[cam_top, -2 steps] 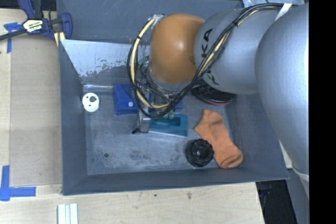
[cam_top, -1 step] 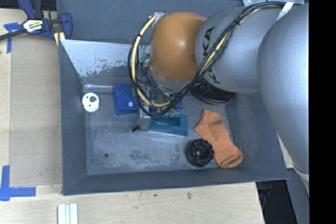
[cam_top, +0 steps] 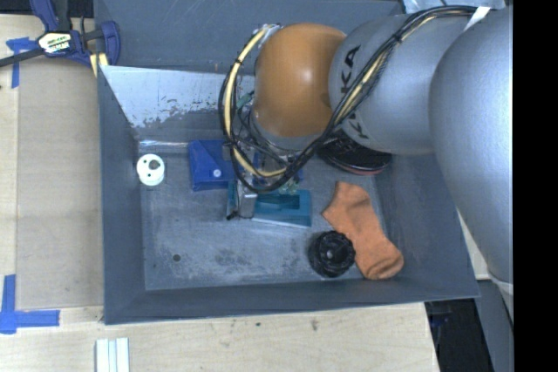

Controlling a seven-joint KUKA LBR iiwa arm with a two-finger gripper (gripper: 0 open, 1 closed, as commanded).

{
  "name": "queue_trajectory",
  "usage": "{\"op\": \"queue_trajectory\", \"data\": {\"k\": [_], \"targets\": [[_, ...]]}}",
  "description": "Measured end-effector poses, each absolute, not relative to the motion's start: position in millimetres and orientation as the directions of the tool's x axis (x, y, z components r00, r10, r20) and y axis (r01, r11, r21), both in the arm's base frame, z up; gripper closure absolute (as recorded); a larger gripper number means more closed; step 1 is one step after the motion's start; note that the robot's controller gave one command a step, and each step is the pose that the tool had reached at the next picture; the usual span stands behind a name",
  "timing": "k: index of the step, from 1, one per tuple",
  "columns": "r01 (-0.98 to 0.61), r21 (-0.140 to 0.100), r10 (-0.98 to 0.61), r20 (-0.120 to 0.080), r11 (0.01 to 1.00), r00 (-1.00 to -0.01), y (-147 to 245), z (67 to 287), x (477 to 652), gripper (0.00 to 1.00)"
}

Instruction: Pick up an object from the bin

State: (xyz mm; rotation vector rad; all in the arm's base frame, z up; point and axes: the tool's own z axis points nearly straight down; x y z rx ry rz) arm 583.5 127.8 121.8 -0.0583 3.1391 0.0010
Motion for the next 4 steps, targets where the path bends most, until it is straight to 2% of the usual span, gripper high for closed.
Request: {"op": "queue_trajectory", "data": {"k": [1, 2, 3, 4], "targets": [[-0.036, 0.0, -0.036, -0.002, 0.999, -0.999, 107.1, 110.8, 572.3, 0.0], [-0.33, 0.001, -0.33, -0.003, 0.944, -0.944, 97.2, 84.2, 554.1, 1.0], [-0.329, 0.001, -0.329, -0.003, 0.944, -0.944, 97.2, 84.3, 554.2, 1.0], [-0.328, 0.001, -0.328, 0.005, 0.945, -0.945, 121.0, 196.6, 565.0, 1.0]]}}
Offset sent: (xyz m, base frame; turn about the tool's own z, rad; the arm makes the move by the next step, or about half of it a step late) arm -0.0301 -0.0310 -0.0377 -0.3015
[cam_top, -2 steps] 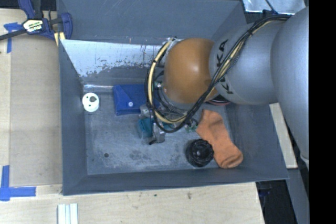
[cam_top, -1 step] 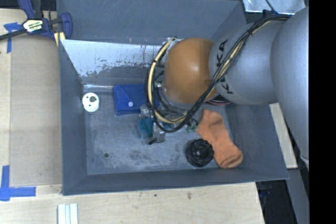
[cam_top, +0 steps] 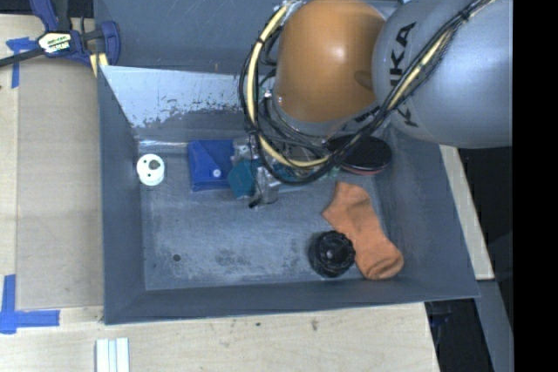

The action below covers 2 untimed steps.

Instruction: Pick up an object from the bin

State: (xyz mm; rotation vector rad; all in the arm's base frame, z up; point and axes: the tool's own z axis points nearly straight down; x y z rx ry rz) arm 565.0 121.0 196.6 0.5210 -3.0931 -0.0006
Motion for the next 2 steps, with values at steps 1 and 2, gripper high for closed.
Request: {"op": "queue_trajectory", "data": {"k": [1, 2], "targets": [[-0.327, 0.001, -0.327, 0.005, 0.945, -0.945, 121.0, 196.5, 565.0, 1.0], [-0.267, 0.001, -0.267, 0.005, 0.964, -0.964, 91.9, 306.7, 573.5, 1.0]]}}
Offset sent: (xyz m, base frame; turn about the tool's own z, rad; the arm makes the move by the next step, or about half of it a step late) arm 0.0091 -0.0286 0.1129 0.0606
